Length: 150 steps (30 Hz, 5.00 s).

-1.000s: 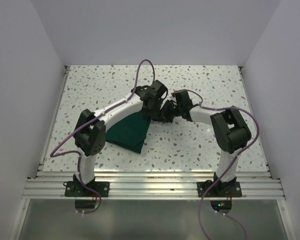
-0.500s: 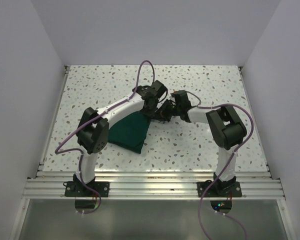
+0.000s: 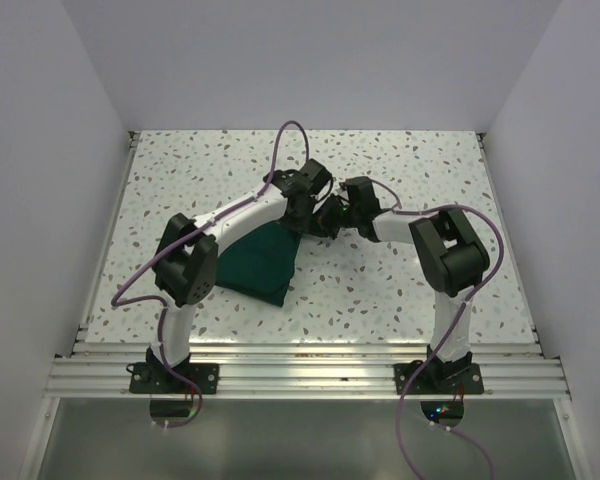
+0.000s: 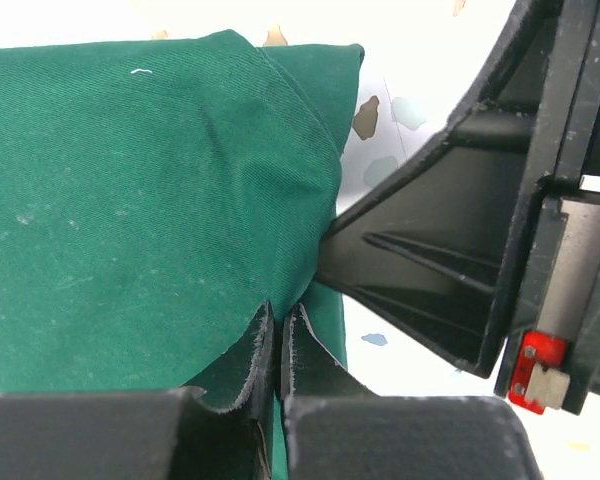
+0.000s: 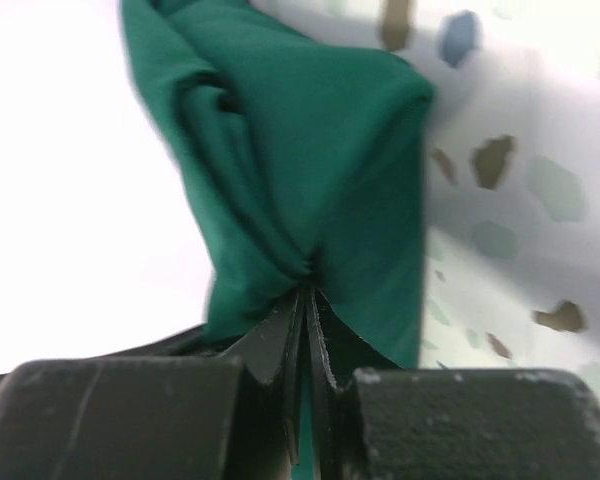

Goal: Prepare the surgical pack

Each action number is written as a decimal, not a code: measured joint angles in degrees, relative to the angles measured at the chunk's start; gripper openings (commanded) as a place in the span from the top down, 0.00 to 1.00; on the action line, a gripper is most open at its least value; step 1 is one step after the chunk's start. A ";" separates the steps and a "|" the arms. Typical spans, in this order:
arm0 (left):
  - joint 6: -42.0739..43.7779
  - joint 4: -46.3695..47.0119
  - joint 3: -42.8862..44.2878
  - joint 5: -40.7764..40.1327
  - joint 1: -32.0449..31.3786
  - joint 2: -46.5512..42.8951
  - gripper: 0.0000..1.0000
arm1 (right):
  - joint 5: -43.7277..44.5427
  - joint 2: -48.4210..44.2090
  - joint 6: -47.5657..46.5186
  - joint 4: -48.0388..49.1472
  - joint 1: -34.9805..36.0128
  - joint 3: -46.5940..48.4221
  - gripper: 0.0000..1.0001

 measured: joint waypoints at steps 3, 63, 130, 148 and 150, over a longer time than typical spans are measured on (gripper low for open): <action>0.02 0.00 0.00 0.07 0.00 0.00 1.00 | 0.00 0.00 0.09 -0.04 0.09 1.09 0.94; 1.42 15.08 -3.19 36.02 12.22 1.33 1.00 | -12.59 -3.96 -10.23 13.51 6.43 -9.16 1.00; -2.36 13.81 -21.94 28.87 16.74 -28.61 0.88 | -8.81 -17.38 -32.74 -24.09 6.12 -4.20 1.00; -15.45 9.44 -57.66 17.66 17.31 -41.55 1.00 | 6.27 -19.87 -45.46 -44.68 26.16 -0.39 1.00; -15.10 10.14 -57.05 17.42 17.51 -38.18 1.00 | 7.17 -17.35 -44.89 -43.69 28.44 1.40 1.00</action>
